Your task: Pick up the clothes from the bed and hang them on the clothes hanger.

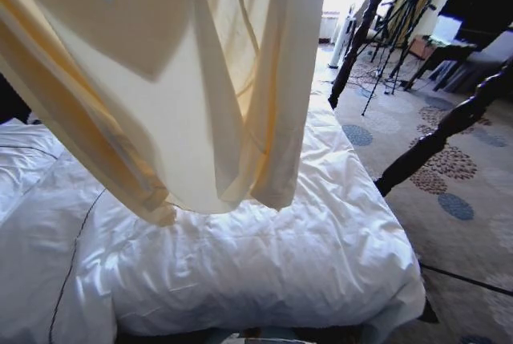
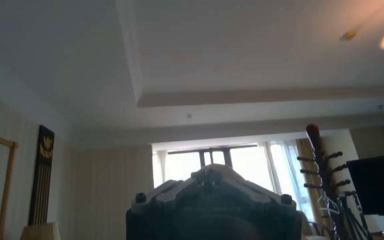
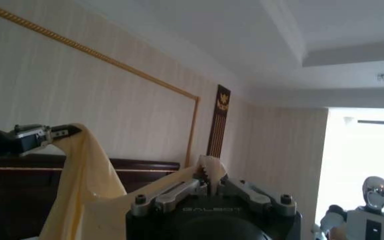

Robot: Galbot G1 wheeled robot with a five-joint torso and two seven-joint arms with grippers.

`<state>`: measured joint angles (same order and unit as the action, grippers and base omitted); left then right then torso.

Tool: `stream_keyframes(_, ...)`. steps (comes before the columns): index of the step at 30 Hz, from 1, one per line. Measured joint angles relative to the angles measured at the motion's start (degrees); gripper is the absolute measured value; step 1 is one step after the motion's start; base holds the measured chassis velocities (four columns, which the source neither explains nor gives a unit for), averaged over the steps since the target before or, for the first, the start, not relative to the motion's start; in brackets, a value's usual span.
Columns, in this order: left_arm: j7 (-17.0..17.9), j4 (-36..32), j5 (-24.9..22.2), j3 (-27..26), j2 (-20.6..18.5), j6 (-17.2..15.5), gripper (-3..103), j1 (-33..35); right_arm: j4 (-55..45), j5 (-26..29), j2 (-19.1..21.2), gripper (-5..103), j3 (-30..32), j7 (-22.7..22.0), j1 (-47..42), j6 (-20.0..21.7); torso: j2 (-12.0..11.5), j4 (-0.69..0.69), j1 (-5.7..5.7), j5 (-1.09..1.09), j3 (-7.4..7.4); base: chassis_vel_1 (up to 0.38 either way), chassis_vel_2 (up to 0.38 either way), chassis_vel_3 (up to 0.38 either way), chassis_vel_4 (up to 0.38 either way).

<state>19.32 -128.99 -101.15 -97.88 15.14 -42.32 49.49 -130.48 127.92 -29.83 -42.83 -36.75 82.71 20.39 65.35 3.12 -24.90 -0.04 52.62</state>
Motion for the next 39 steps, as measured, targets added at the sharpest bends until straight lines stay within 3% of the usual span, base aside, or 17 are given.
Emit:
stream_keyframes(13,-1.34,5.37,-0.60,-0.19,-4.55,0.13,0,-1.76,3.48,4.01,-4.29,0,-1.92,-1.77,6.25,-0.60,0.00,0.00,0.00,0.01,0.00,0.000,0.000,0.000,0.000)
stream_keyframes(19,-0.26,4.05,-0.30,2.41,-1.78,0.16,0,-1.05,1.29,3.70,-3.71,0,-2.34,-2.59,3.30,-1.10,0.00,0.00,0.00,0.02,0.00,0.000,0.000,0.000,0.000)
stream_keyframes(22,0.02,2.77,1.77,6.78,1.36,0.18,0,-0.55,0.06,-0.18,-2.44,0,-1.93,-2.77,-2.60,-1.14,0.00,0.00,0.00,0.02,0.00,0.000,0.000,0.000,0.000)
stream_keyframes(24,-0.02,2.52,3.88,9.54,2.64,0.18,0,-0.60,-0.02,-2.30,-1.86,0,-1.36,-2.77,-6.13,-1.06,0.00,0.01,0.00,0.00,0.00,0.000,0.000,0.000,0.000)
stream_keyframes(28,-1.10,2.53,14.39,22.54,6.91,0.21,0,-1.98,1.39,-12.87,-0.55,0,2.42,-1.35,-23.36,-0.20,0.00,0.01,-0.01,0.01,0.01,0.000,0.000,0.000,0.000)
stream_keyframes(29,-1.10,2.53,14.39,22.54,6.91,0.21,0,-1.98,1.39,-12.87,-0.55,0,2.42,-1.35,-23.36,-0.20,0.00,0.01,-0.01,0.01,0.01,0.000,0.000,0.000,0.000)
stream_keyframes(31,-2.47,2.65,20.83,29.37,9.55,0.55,0,-2.44,3.51,-18.40,-0.45,0,2.21,0.51,-31.04,-0.07,-0.01,-0.01,-0.03,0.07,0.02,0.000,0.000,0.000,0.000)
stream_keyframes(32,-2.47,2.65,20.83,29.37,9.55,0.55,0,-2.44,3.51,-18.40,-0.45,0,2.21,0.51,-31.04,-0.07,-0.01,-0.01,-0.03,0.07,0.02,0.000,0.000,0.000,0.000)
stream_keyframes(36,-4.68,3.61,33.24,43.48,15.53,4.03,0,-3.70,8.66,-27.52,-1.37,0,-0.25,4.89,-40.60,0.08,-0.01,0.00,-0.02,0.02,0.02,0.000,0.000,0.000,0.000)
stream_keyframes(37,-4.68,3.61,33.24,43.48,15.53,4.03,0,-3.70,8.66,-27.52,-1.37,0,-0.25,4.89,-40.60,0.08,-0.01,0.00,-0.02,0.02,0.02,0.000,0.000,0.000,0.000)
stream_keyframes(39,-5.24,5.35,39.21,50.43,18.75,6.23,0,-4.96,11.04,-32.43,-2.70,0,-0.07,6.17,-45.43,0.16,0.00,0.00,-0.01,0.01,0.02,0.000,0.000,0.000,0.000)
